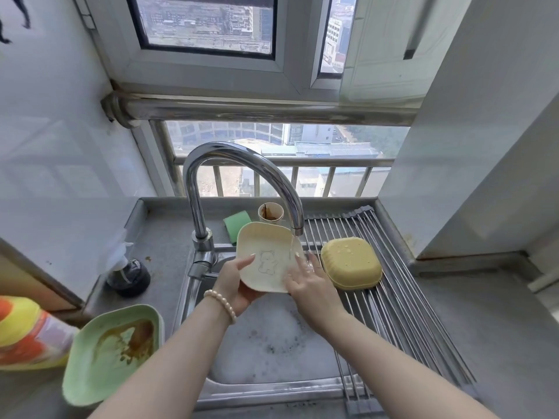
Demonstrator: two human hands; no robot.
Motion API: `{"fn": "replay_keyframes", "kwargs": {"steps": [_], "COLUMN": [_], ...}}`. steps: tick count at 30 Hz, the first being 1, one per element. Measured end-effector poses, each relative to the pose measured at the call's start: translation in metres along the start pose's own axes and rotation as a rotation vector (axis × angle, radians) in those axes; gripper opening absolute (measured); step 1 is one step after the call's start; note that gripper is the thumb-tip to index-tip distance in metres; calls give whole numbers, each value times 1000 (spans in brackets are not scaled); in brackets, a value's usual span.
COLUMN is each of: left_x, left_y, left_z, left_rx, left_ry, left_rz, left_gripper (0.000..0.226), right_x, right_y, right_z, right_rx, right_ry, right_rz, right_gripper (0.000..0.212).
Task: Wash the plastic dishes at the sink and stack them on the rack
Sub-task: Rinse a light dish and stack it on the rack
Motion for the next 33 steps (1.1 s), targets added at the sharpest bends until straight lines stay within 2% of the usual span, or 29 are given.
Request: {"fn": "replay_keyframes", "kwargs": {"steps": [2,4,7,10,13,16,19,20,23,26,29,33], "left_x": [-7,-9,-15,-13,-8,-7,-8,-11,-16,-15,-15,-36], "left_y": [-6,-19,-33,-20,-9,-12,-19,-22,-30,-33,-36,-50], "left_z": [-4,-3,-6,-5,-8,-13,-13,-12,-9,-4,2,0], "left_rx": [-58,-132,-117,-168,-170,-107,-39,-24,30,67,104,155], "left_ry": [0,35,94,105,133,136,113,90,22,-9,-26,-153], "left_rz": [-57,-113,-156,-182,-134,-39,-33,-51,-119,-190,-251,-328], "left_gripper": [29,37,37,37,38,39,42,43,48,50,53,56], "right_x": [14,26,23,14,11,9,-1,-7,-21,-27,-25,-24], "right_y": [-6,-20,-36,-26,-19,-5,-6,-6,-7,-5,-5,-12], "right_z": [5,11,14,4,-2,1,8,8,9,14,21,38], "right_rx": [-19,-24,-109,-208,-85,-92,-171,-221,-336,-347,-354,-353], "right_ry": [84,153,142,137,60,-63,-391,-495,-713,-817,-854,-788], "right_rz": [118,299,561,835,693,428,230,205,175,122,78,180], "right_gripper": [30,24,15,13,37,69,108,113,91,86,85,79]}}
Point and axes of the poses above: each hand's wrist, its own z-axis towards the middle knuckle, its own x-axis out of the back of the hand, y = z × x, the point moved 7 cm from there along z, towards the middle knuckle, and after that the axes turned 3 degrees about z, right-handed, at the moved point
